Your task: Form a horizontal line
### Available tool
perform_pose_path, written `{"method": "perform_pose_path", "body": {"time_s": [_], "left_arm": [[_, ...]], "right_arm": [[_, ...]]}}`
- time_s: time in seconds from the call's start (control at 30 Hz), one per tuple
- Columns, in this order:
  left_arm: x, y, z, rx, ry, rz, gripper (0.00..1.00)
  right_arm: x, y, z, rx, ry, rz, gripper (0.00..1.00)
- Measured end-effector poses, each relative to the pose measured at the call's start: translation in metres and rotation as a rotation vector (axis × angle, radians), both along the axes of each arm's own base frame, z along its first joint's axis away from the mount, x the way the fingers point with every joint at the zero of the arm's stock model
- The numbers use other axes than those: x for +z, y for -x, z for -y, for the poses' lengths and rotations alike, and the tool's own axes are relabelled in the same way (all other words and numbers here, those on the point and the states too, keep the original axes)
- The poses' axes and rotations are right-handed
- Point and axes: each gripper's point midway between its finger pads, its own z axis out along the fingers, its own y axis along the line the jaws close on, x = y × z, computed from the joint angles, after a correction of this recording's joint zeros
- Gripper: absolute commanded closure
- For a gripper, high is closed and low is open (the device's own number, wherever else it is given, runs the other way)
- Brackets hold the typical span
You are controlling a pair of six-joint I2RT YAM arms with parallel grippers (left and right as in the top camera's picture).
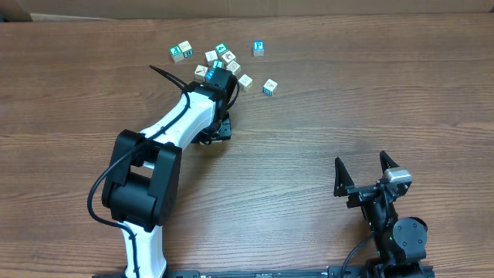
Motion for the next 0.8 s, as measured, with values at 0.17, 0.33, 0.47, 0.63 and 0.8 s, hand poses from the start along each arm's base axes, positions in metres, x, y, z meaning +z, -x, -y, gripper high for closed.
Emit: {"method": "perform_pose_path", "body": {"time_s": [0.17,0.33,0.47,0.63,0.8], "left_arm": [[0.0000,-0.0007,0.0004,-0.042,-0.004,-0.002,0.40],[0.0000,-0.0007,0.0004,-0.063,-0.006,-0.005,0.40],[-0.0003,0.0010,0.0018,-0.079,0.000,-0.015,0.34],[-0.0010,0.0036,0.0042,-0.084,0.016,-0.027,0.26],[-0.0013,0.0048,0.0065,-0.088,0.029,-0.034,0.11]], "right_arm": [[-0.0001,0.0000,0.0000,0.000,0.000,0.000,0.00],[0.0000,0.0000,0.0000,0.000,0.000,0.000,0.00],[0.0001,0.0000,0.0000,0.000,0.000,0.000,0.00],[0.0001,0.0000,0.0000,0.000,0.000,0.000,0.00],[0.0000,0.0000,0.0000,0.000,0.000,0.000,0.00]]}}
